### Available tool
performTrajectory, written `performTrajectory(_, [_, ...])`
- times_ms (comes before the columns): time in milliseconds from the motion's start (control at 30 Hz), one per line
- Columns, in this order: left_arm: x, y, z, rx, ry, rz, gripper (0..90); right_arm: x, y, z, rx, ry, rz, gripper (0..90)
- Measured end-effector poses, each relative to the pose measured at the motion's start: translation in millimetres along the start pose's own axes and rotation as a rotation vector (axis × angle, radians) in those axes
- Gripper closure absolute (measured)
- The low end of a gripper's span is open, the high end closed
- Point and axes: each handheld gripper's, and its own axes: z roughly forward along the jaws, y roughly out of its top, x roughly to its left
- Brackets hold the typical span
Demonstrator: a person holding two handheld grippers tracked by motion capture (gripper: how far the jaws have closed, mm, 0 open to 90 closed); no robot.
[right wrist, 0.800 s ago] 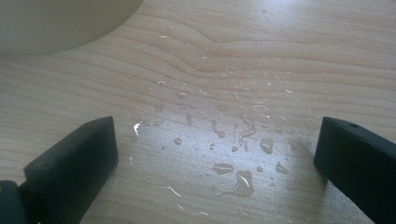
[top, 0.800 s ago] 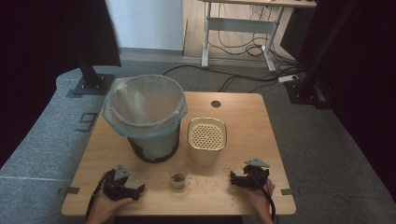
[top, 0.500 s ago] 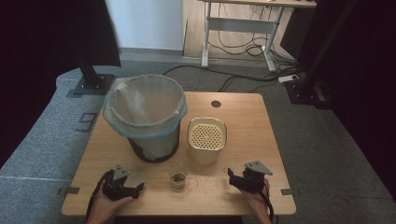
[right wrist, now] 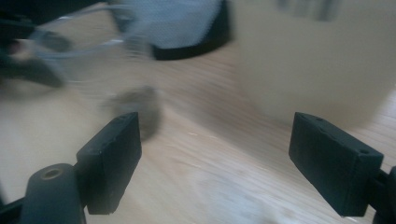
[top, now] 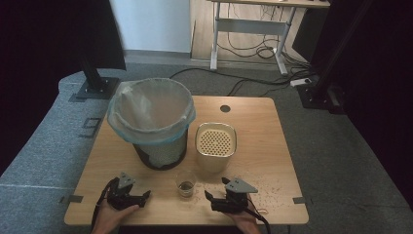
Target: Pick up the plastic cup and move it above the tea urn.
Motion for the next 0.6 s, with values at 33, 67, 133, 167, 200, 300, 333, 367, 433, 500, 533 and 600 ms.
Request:
performTrajectory(33, [0.1,0.0,-0.1,0.000,-0.001,-0.001,8.0,2.5,0.1,1.3,0.001,0.012,-0.004,16.2])
performTrajectory(67, [0.2,0.0,0.0,0.000,-0.001,-0.002,8.0,4.9,0.1,2.7,0.000,0.025,-0.006,15.9])
performTrajectory(133, [0.1,0.0,0.0,0.000,0.000,-0.001,8.0,11.6,0.1,7.6,0.008,0.057,-0.003,15.3])
performTrajectory(167, [0.1,0.0,0.0,0.000,0.000,0.000,8.0,13.3,0.4,9.2,0.010,0.067,-0.006,14.9])
performTrajectory(200, [0.0,0.0,0.0,0.001,0.000,0.000,7.9,15.9,0.9,11.2,0.012,0.078,-0.009,14.8])
performTrajectory(300, [0.0,0.0,0.0,0.001,0.000,0.000,7.9,22.3,3.4,19.6,0.017,0.103,-0.025,13.9])
performTrajectory(333, [0.0,0.0,0.1,0.001,0.000,0.000,7.9,24.4,4.6,23.9,0.019,0.113,-0.027,13.5])
performTrajectory(367, [0.0,0.0,0.1,0.000,0.000,0.000,7.9,26.7,6.0,28.5,0.023,0.118,-0.033,13.3])
performTrajectory(433, [0.0,0.0,0.1,0.000,0.000,0.000,8.0,30.5,10.1,39.3,0.031,0.112,-0.034,13.3])
performTrajectory(500, [0.1,0.0,0.0,0.001,0.000,0.000,8.0,31.4,12.2,45.3,0.034,0.114,-0.032,13.1])
performTrajectory(533, [0.0,0.0,0.0,0.000,0.000,0.000,8.0,34.2,16.6,58.8,0.041,0.124,-0.029,14.3])
performTrajectory(600, [0.1,0.0,0.0,0.001,0.000,0.000,8.0,36.7,19.0,67.7,0.035,0.136,-0.036,18.0])
